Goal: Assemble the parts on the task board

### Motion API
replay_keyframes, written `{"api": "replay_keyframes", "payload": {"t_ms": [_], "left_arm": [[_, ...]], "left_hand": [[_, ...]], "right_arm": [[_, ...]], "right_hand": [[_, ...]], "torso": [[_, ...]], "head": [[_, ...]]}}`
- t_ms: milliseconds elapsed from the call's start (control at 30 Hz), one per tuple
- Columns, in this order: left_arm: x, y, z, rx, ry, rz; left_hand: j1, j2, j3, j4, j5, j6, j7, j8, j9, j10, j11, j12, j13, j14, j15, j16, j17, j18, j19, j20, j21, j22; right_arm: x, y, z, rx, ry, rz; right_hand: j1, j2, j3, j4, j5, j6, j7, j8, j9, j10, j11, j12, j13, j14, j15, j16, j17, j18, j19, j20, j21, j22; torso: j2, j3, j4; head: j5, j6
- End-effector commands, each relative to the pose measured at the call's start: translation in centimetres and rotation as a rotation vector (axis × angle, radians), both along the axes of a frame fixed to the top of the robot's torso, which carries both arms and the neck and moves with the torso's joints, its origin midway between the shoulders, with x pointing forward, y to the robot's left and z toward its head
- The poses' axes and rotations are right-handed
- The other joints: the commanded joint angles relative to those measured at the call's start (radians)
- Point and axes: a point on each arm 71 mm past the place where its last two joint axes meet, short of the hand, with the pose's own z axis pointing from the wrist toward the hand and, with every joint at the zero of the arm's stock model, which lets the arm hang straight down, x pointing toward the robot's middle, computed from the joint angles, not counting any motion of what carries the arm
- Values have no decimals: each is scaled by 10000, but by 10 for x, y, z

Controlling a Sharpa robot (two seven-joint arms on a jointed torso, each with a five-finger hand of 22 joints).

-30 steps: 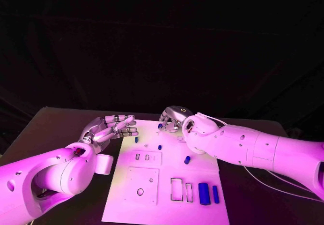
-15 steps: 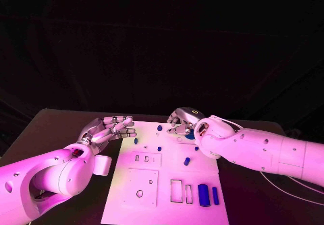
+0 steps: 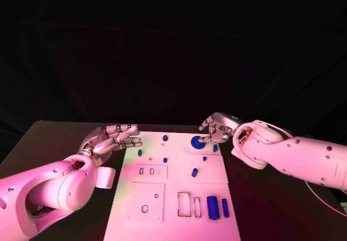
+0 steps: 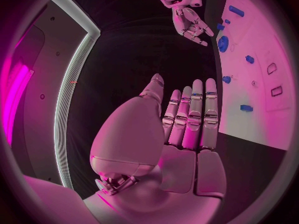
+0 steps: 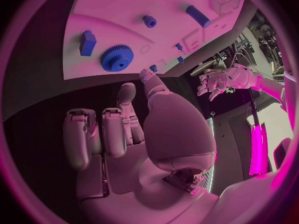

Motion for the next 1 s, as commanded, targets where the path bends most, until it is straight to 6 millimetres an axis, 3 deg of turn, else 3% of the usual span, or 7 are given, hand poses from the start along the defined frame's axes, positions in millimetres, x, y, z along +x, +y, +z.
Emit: {"api": "replay_keyframes", "payload": {"t_ms": [33, 200, 433, 1000], "left_arm": [[0, -3, 1, -126, -31, -229], [0, -3, 1, -125, -27, -230], [1, -2, 1, -119, -21, -217], [2, -2, 0, -106, 2, -203]], "left_hand": [[88, 33, 2, -51, 23, -20, 56, -34, -10, -7, 75, -69, -14, -10, 65, -48, 11, 127, 54, -17, -29, -10], [88, 33, 2, -51, 23, -20, 56, -34, -10, -7, 75, -69, -14, -10, 65, -48, 11, 127, 54, -17, -29, -10], [88, 33, 2, -51, 23, -20, 56, -34, -10, -7, 75, -69, -14, -10, 65, -48, 11, 127, 54, -17, -29, -10], [96, 45, 1, -65, 23, -3, 47, -35, -5, 11, 69, -73, -9, -10, 65, -64, 13, 127, 53, -16, -34, -16]], "right_arm": [[-1, -2, -6, -139, 983, -14], [4, 0, -9, -312, 1172, -73], [8, 4, -16, -494, 1391, -55], [17, 3, -24, -748, 1457, -441]], "right_hand": [[230, 19, -245, 278, 56, -187, 40, 117, 85, -4, 30, 1349, 1500, 615, 115, 241, 419, -183, 258, 82, 98, 1501], [341, 3, -478, 582, 5, -398, 101, 194, 147, 88, 91, 2140, 2391, 658, 165, 423, 732, -207, 322, 135, 161, 1616], [494, 7, -726, 908, -17, -577, 150, 284, 210, 253, 142, 2767, 3109, 703, 217, 584, 1027, -231, 388, 188, 224, 1726], [915, 149, -926, 1232, 115, -706, 199, 527, 347, 1341, 206, 4769, 5309, 893, 292, 1083, 2022, -359, 739, 261, 571, 2229]], "torso": [[-2, -10, 14], [2, -21, 21], [20, -17, 84], [34, -5, 91]], "head": [[-52, -23], [-56, -39], [-73, -92], [-104, -127]]}}
